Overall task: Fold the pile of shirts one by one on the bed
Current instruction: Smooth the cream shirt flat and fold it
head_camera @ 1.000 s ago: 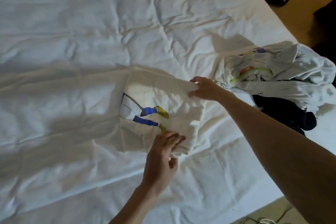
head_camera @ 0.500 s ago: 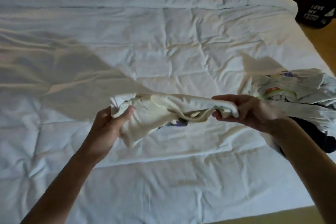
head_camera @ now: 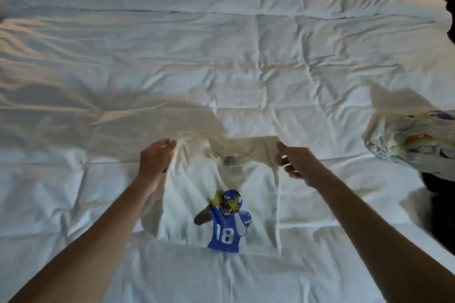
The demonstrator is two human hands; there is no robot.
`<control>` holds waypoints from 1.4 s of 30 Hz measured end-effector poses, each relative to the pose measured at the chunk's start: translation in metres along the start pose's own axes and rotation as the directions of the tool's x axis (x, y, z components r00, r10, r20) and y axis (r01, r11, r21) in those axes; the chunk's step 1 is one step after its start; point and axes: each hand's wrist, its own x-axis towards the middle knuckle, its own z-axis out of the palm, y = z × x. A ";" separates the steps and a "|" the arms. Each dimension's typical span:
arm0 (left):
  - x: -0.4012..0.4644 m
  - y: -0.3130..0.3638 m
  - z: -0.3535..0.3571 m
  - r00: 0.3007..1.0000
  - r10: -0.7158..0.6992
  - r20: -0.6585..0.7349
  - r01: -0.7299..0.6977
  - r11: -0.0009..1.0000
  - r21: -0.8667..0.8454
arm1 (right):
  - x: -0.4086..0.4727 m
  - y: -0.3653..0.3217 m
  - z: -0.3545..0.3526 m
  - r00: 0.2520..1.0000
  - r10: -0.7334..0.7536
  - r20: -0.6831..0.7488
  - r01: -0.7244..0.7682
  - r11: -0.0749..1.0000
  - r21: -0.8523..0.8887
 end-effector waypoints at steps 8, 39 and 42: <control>0.030 -0.042 0.025 0.962 0.237 -0.136 -0.169 0.906 0.389 | 0.052 0.068 0.042 0.857 -0.394 -0.332 0.155 0.812 -0.563; -0.010 -0.039 0.010 0.970 0.114 0.216 -0.180 0.932 0.316 | 0.007 0.070 0.061 0.978 -0.149 -0.147 0.133 0.985 -0.110; -0.033 0.027 -0.013 0.956 0.213 0.200 -0.259 0.936 0.240 | -0.028 0.019 0.049 0.945 -0.271 -0.185 0.268 0.962 -0.045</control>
